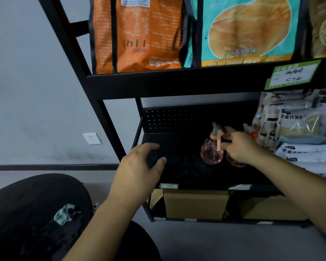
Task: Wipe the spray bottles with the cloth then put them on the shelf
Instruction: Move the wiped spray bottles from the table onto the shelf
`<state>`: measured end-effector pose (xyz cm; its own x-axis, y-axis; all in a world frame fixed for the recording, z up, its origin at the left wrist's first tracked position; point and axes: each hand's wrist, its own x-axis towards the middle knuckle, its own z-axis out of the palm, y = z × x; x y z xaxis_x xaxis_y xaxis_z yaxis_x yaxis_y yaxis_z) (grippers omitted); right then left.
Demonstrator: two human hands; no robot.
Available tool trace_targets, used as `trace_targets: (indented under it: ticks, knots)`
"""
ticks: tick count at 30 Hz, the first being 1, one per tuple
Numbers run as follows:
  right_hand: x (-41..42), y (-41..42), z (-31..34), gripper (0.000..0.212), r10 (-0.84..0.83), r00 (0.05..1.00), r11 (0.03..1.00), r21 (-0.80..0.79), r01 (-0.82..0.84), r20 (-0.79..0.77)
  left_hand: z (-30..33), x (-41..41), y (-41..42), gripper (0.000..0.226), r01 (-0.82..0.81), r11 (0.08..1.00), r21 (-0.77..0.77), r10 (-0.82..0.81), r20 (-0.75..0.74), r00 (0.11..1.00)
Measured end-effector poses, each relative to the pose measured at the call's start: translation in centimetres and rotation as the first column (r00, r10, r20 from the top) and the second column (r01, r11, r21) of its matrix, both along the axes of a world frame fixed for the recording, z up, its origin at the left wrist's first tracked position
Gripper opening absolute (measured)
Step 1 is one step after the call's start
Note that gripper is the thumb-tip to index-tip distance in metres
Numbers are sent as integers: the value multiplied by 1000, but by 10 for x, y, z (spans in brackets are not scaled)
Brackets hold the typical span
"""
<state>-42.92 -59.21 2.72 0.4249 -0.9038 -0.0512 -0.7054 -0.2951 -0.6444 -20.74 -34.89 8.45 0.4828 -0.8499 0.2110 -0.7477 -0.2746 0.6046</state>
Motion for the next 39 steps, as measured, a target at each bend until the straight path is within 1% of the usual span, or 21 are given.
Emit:
trace_targets:
  ticks: [3, 7, 10, 15, 17, 23, 26, 32, 36, 39]
  knots:
    - [-7, 10, 8, 69, -19, 1000, 1000, 14, 19, 8, 8, 0, 11, 42, -5, 1000, -22, 5, 9, 1000]
    - [-21, 32, 23, 74, -13, 999, 1000, 11, 13, 36, 17, -1, 31, 42, -29, 999, -31, 30, 27, 999]
    - [-26, 54, 36, 73, 4, 999, 1000, -18, -3, 34, 22, 0, 54, 41, -51, 998, -39, 51, 1, 999]
    - [-15, 94, 59, 66, 51, 997, 991, -124, -43, 60, 28, 9, 100, 40, -119, 992, -42, 118, -18, 993]
    - [-2, 109, 68, 65, 98, 991, 985, -154, -83, 95, 30, 15, 123, 42, -152, 987, -56, 152, -11, 988]
    - [56, 161, 84, 63, 242, 963, 956, -199, -215, 122, 34, 46, 192, 44, -275, 958, -79, 276, 4, 961]
    - [93, 189, 88, 60, 341, 927, 931, -189, -311, 156, 33, 61, 226, 44, -329, 940, -86, 332, 22, 943]
    - [177, 251, 80, 57, 535, 821, 844, -169, -509, 198, 20, 88, 292, 46, -459, 888, -29, 459, 11, 888]
    - [235, 293, 67, 55, 645, 740, 765, -158, -625, 190, 11, 109, 332, 49, -552, 834, 22, 552, -3, 834]
    - [278, 325, 55, 53, 709, 678, 703, -132, -698, 192, 1, 127, 361, 49, -632, 774, 28, 633, -20, 774]
